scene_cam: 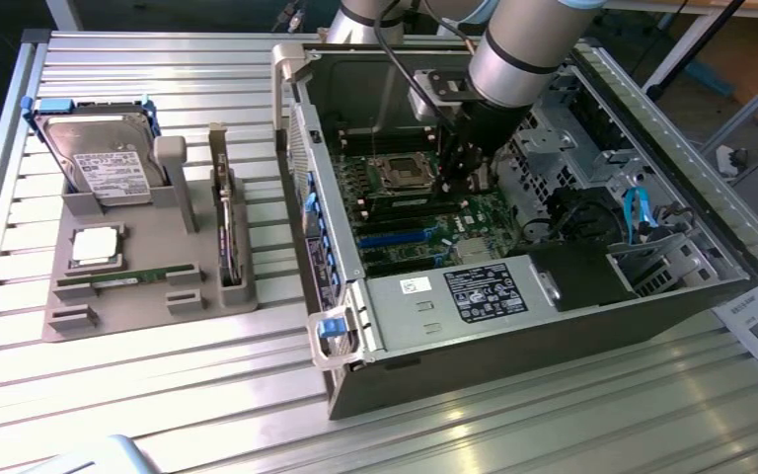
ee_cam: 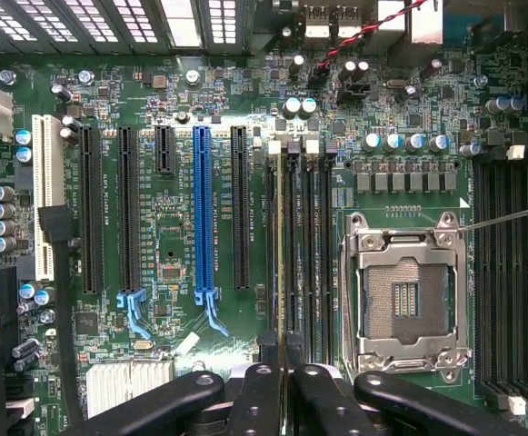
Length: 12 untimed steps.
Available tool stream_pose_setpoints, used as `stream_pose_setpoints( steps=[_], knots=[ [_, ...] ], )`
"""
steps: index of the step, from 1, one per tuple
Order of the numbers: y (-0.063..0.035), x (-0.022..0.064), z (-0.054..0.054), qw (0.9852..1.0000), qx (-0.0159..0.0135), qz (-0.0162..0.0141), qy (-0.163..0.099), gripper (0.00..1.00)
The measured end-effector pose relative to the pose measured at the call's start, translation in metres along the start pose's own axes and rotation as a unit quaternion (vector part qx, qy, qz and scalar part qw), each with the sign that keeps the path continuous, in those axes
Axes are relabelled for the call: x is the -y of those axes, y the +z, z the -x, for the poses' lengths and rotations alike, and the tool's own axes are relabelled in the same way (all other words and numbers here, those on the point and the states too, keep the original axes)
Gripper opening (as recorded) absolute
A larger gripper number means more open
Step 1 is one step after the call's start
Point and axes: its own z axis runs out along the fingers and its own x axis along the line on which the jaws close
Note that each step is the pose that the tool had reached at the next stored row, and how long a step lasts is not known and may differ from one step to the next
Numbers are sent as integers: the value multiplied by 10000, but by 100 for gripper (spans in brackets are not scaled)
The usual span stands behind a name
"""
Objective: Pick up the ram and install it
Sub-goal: 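Insert the ram into the slot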
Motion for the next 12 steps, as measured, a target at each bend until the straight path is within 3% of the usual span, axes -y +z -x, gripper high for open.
stream_pose_setpoints(
  steps=[12],
  knots=[
    [0,-7,-8,10000,13,0,-33,12]
  ],
)
